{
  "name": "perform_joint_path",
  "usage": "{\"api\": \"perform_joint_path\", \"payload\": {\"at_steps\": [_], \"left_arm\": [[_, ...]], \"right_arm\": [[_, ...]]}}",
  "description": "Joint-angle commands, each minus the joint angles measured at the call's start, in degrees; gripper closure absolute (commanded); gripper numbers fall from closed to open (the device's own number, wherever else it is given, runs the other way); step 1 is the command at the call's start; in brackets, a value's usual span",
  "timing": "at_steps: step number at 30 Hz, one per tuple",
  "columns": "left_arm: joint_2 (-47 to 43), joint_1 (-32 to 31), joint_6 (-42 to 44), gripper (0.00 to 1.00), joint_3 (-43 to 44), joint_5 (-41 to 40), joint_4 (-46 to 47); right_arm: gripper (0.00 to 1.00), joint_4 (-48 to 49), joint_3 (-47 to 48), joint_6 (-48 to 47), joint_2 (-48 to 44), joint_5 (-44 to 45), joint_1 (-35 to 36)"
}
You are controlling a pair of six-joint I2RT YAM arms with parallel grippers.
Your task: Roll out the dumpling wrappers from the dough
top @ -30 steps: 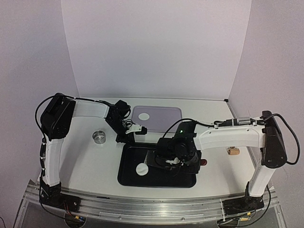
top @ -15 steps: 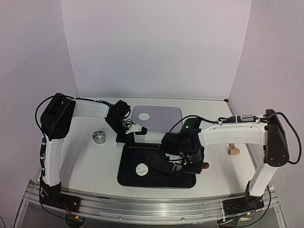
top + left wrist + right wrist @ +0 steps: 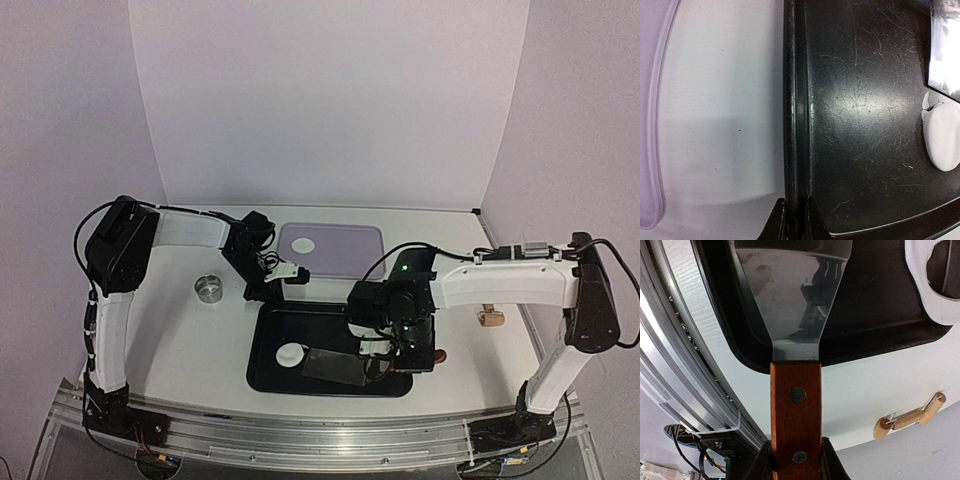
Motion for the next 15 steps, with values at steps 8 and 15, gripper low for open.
{"api": "perform_joint_path", "payload": {"at_steps": [8, 15], "left_arm": [[-0.7, 0.27, 2.89, 1.0, 1.5, -2.38, 1.24], [-0.71, 0.22, 2.5, 1.0, 1.52, -2.18, 1.25]], "right_arm": [[1.0, -4.63, 8.1, 5.05, 4.0, 5.77, -6.07], [1.0, -0.73, 11.38, 3.0, 9.44, 7.02, -6.43]]}}
